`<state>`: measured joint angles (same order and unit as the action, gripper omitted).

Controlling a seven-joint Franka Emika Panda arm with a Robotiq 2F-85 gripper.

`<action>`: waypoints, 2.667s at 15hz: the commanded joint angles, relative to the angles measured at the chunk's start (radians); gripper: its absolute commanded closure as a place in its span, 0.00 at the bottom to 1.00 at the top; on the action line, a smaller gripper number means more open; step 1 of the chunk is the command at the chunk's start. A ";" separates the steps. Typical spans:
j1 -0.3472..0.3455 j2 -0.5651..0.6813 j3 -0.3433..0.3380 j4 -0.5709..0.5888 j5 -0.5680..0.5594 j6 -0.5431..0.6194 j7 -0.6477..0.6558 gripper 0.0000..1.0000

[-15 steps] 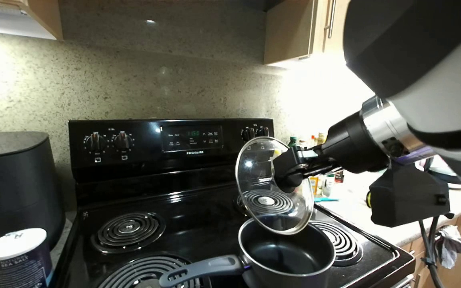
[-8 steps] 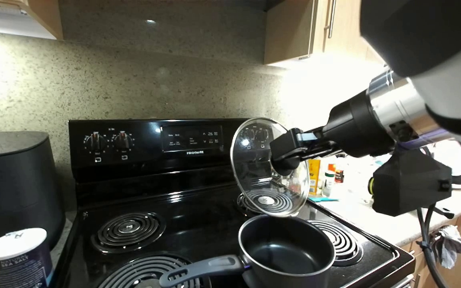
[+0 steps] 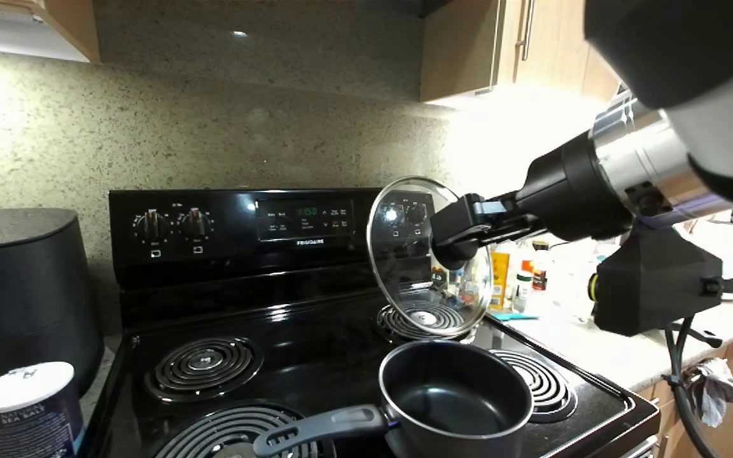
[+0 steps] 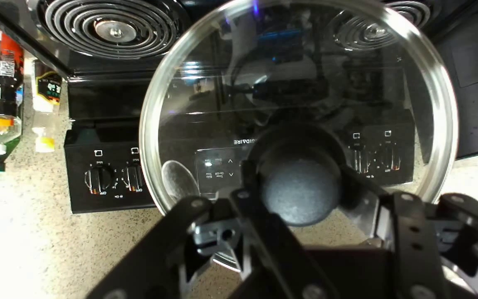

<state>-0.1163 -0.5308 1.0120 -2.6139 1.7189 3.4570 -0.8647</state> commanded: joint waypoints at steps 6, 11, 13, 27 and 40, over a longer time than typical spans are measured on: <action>-0.020 -0.061 0.024 0.025 -0.029 -0.002 0.015 0.77; -0.019 -0.118 0.018 0.063 -0.054 -0.002 0.017 0.77; -0.002 -0.084 0.017 0.058 -0.032 -0.002 0.000 0.52; -0.141 0.022 0.098 -0.028 0.248 -0.006 -0.285 0.52; -0.158 0.170 0.085 -0.034 0.364 0.005 -0.375 0.52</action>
<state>-0.2752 -0.3611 1.0965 -2.6479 2.0841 3.4624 -1.2409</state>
